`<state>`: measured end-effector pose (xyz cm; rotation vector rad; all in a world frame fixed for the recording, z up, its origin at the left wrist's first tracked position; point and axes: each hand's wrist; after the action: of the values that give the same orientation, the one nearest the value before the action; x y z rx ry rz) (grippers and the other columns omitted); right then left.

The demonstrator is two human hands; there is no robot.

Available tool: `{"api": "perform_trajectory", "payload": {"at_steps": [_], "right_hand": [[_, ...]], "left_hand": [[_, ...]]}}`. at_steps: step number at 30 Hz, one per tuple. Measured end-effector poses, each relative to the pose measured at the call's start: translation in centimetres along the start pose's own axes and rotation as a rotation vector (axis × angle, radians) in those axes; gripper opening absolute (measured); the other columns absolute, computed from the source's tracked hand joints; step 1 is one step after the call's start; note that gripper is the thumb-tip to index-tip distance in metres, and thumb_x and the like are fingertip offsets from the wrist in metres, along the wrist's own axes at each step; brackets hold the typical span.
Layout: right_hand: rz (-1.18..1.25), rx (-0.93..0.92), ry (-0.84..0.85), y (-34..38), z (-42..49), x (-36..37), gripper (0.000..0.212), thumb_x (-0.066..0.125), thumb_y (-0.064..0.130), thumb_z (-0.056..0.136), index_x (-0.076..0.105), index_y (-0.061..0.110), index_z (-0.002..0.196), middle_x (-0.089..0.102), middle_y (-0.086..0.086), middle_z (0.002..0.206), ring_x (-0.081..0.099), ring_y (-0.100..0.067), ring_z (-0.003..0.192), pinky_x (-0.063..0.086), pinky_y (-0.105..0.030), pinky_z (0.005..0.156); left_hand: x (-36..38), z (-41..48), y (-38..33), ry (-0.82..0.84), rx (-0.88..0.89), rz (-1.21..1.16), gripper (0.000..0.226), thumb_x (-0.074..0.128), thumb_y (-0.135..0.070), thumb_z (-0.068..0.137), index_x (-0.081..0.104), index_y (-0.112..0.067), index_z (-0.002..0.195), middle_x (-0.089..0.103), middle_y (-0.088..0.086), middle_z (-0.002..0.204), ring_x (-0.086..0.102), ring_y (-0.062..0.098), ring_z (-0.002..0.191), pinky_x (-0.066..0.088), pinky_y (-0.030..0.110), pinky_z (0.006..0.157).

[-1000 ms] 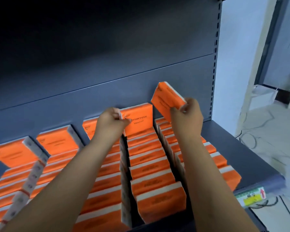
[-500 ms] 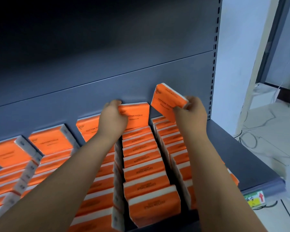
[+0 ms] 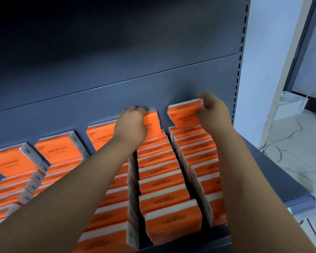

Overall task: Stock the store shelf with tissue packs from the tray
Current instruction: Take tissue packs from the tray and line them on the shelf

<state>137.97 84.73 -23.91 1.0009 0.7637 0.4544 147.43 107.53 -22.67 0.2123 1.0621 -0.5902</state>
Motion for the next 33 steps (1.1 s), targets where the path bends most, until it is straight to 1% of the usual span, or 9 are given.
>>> {"api": "perform_trajectory", "payload": {"at_steps": [6, 11, 13, 15, 22, 24, 27, 30, 33], "right_hand": [[-0.019, -0.033, -0.009, -0.7, 0.4, 1.3, 0.042, 0.043, 0.018, 0.108, 0.056, 0.027, 0.146, 0.063, -0.002, 0.142, 0.056, -0.023, 0.132, 0.038, -0.025, 0.094], [-0.088, 0.020, -0.058, -1.6, 0.9, 1.9, 0.062, 0.045, 0.003, 0.094, 0.053, 0.031, 0.149, 0.058, -0.008, 0.145, 0.055, -0.030, 0.132, 0.044, -0.034, 0.099], [-0.078, 0.038, -0.065, -2.0, 1.0, 2.0, 0.061, 0.046, 0.004, 0.094, 0.054, 0.030, 0.149, 0.058, -0.009, 0.144, 0.056, -0.030, 0.130, 0.046, -0.038, 0.103], [-0.058, 0.036, -0.069, -2.4, 1.1, 2.1, 0.059, 0.048, 0.005, 0.095, 0.054, 0.028, 0.149, 0.059, -0.010, 0.143, 0.056, -0.030, 0.130, 0.045, -0.036, 0.104], [-0.155, -0.080, -0.111, -3.0, 0.7, 2.1, 0.066, 0.049, -0.003, 0.091, 0.056, 0.030, 0.147, 0.048, -0.007, 0.146, 0.053, -0.026, 0.128, 0.042, -0.031, 0.096], [-0.206, -0.130, -0.181, -2.8, 0.5, 2.3, 0.061, 0.050, -0.005, 0.089, 0.063, 0.028, 0.139, 0.045, -0.009, 0.139, 0.048, -0.030, 0.126, 0.047, -0.037, 0.098], [-0.280, -0.145, -0.244, -2.4, 0.2, 2.5, 0.056, 0.049, -0.005, 0.089, 0.066, 0.025, 0.133, 0.043, -0.009, 0.124, 0.044, -0.031, 0.118, 0.048, -0.041, 0.091], [-0.337, -0.145, -0.234, -2.4, 0.1, 2.7, 0.055, 0.045, -0.001, 0.093, 0.062, 0.026, 0.138, 0.047, -0.011, 0.121, 0.047, -0.033, 0.114, 0.048, -0.041, 0.085], [-0.358, -0.147, -0.187, -2.6, 0.1, 2.8, 0.058, 0.041, 0.000, 0.094, 0.057, 0.026, 0.143, 0.058, -0.014, 0.123, 0.055, -0.038, 0.113, 0.050, -0.045, 0.084]], "left_hand": [[-0.1, 0.1, -0.5, -0.017, 0.025, 0.050, 0.054, 0.055, 0.007, 0.076, 0.067, -0.017, 0.123, 0.064, 0.008, 0.121, 0.055, 0.038, 0.110, 0.054, 0.045, 0.083], [0.2, 0.3, -0.1, -0.051, 0.049, -0.001, 0.047, 0.057, 0.004, 0.080, 0.069, -0.020, 0.119, 0.066, 0.005, 0.118, 0.057, 0.036, 0.107, 0.053, 0.045, 0.085], [0.3, 0.5, 0.1, -0.059, 0.047, -0.034, 0.045, 0.060, 0.003, 0.081, 0.071, -0.021, 0.117, 0.067, 0.004, 0.116, 0.057, 0.035, 0.108, 0.053, 0.044, 0.086], [0.5, 0.6, 0.2, -0.061, 0.047, -0.065, 0.043, 0.062, 0.001, 0.081, 0.071, -0.022, 0.115, 0.067, 0.002, 0.115, 0.057, 0.034, 0.107, 0.052, 0.045, 0.087], [1.1, 0.6, 0.6, -0.102, 0.104, -0.156, 0.039, 0.069, -0.002, 0.083, 0.070, -0.021, 0.116, 0.068, 0.001, 0.118, 0.057, 0.031, 0.109, 0.049, 0.042, 0.093], [1.2, 0.6, 0.8, -0.105, 0.127, -0.180, 0.041, 0.071, -0.002, 0.083, 0.069, -0.020, 0.121, 0.067, 0.002, 0.121, 0.056, 0.031, 0.112, 0.048, 0.042, 0.097], [1.2, 0.5, 1.1, -0.085, 0.133, -0.181, 0.045, 0.071, 0.000, 0.082, 0.068, -0.018, 0.123, 0.066, 0.004, 0.123, 0.055, 0.032, 0.113, 0.047, 0.039, 0.098], [1.0, 0.3, 1.1, -0.053, 0.137, -0.143, 0.053, 0.066, 0.005, 0.076, 0.067, -0.019, 0.124, 0.064, 0.003, 0.124, 0.053, 0.032, 0.113, 0.047, 0.039, 0.096], [0.6, 0.1, 0.7, -0.023, 0.110, -0.059, 0.060, 0.061, 0.003, 0.074, 0.063, -0.024, 0.128, 0.061, 0.000, 0.128, 0.051, 0.032, 0.115, 0.048, 0.045, 0.093]]}}
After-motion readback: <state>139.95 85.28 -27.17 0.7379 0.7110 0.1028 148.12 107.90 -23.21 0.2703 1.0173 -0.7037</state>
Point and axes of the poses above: each hand's wrist, its own z-axis towards the middle knuckle, its own x-axis out of the palm, y = z × x
